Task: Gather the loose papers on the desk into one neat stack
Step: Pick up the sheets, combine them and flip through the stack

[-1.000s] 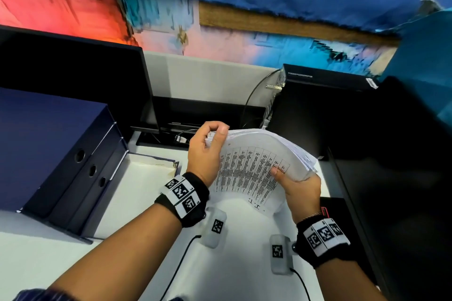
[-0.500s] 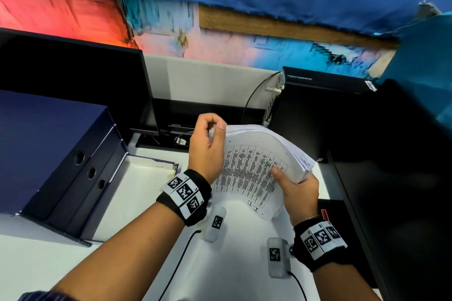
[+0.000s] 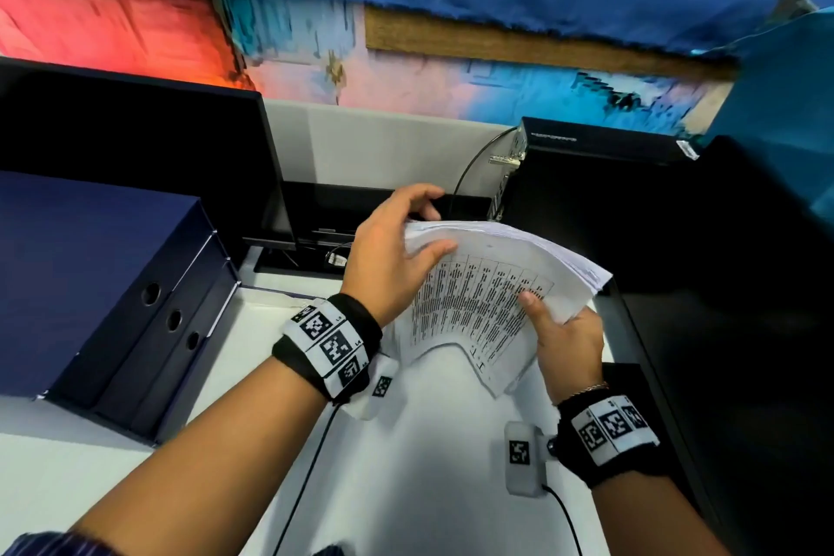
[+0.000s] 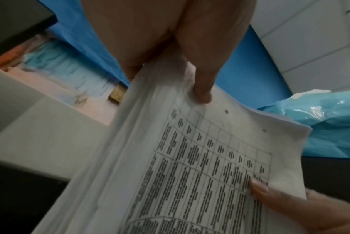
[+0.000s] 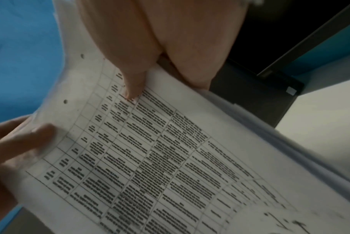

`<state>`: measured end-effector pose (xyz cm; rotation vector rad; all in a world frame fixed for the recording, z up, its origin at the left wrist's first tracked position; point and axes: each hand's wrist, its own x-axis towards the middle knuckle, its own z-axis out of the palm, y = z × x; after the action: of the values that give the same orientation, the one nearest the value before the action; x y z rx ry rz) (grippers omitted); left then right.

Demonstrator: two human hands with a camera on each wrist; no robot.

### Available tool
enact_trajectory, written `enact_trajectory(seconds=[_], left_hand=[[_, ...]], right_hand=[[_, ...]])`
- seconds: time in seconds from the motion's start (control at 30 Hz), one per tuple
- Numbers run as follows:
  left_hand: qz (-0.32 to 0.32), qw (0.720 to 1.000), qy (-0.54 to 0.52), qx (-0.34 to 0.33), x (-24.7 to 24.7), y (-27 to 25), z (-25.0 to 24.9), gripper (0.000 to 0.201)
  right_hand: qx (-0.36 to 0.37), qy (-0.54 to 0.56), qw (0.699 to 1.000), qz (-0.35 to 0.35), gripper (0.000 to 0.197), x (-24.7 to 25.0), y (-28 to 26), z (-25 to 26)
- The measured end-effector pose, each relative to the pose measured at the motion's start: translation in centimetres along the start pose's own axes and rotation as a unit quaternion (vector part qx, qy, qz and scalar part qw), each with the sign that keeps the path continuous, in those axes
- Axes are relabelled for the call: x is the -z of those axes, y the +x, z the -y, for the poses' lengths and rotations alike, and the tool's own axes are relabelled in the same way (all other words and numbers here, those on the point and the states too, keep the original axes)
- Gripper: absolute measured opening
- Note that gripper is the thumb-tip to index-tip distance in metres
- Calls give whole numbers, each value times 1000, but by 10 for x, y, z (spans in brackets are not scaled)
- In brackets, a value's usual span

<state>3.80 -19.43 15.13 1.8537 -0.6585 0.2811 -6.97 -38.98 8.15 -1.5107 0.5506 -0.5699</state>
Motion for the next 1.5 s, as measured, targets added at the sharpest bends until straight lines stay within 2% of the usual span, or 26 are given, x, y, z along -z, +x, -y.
enact_trajectory(seconds=[0.1,0.17,0.2,0.23,0.3,0.37,0.4,0.47,0.53,0.57,0.63,0.7,0.77,0.83,0.93,1.0,1.07,1.13,1.2,1.27,1.33,1.4,1.5], left_hand=[[70,996,14,61,-3,-1,11,39],[95,990,93,35,-5,-2,20,31],[95,985,142,3,-1,0,19,31],[90,977,190,-32,4,5,16,34],[97,953,275,-81,14,16,4,42],[123,925,339,-120,13,24,-13,34],[143,924,330,-128,12,27,-17,26],[165,961,212,-60,14,31,-8,20],[115,988,100,27,25,31,17,16],[83,992,76,57,30,29,27,16],[42,993,17,112,34,18,42,13],[10,990,-39,136,28,3,50,13],[-21,987,-46,151,20,-11,61,17],[-29,982,-41,183,14,-27,77,18],[40,971,31,233,4,-53,105,23],[91,959,37,266,-3,-67,111,22],[88,960,16,267,-5,-72,110,12],[59,971,14,231,-3,-70,104,5],[48,976,7,214,1,-68,100,4],[52,973,36,223,3,-68,101,14],[65,965,117,224,3,-66,99,26],[108,949,238,178,1,-56,85,30],[200,895,397,44,-16,-40,52,29]], right_hand=[[-59,-39,997,10,10,1,-3,-15],[-75,-75,994,18,5,2,-5,-21],[-57,-107,993,9,4,4,-2,-19],[-21,-159,987,3,10,5,1,-13],[69,-269,960,23,23,4,5,4],[154,-320,933,61,22,-4,5,26],[179,-335,922,76,16,-7,6,34],[172,-380,905,89,7,-6,11,41],[115,-448,882,88,13,10,19,34],[84,-467,876,81,21,21,21,30],[47,-452,889,59,25,35,23,25],[63,-453,889,25,20,39,22,28],[95,-486,869,-10,24,38,21,34],[116,-537,836,-18,25,38,18,39],[68,-613,786,45,28,36,12,30],[37,-651,751,99,27,34,4,15],[47,-677,727,110,23,35,2,9],[59,-670,736,82,25,39,3,14],[61,-645,759,58,25,42,4,19],[37,-626,776,63,27,42,3,19],[18,-616,785,66,20,42,1,15],[34,-620,782,56,17,42,-1,17],[93,-627,772,49,16,33,-5,34]])
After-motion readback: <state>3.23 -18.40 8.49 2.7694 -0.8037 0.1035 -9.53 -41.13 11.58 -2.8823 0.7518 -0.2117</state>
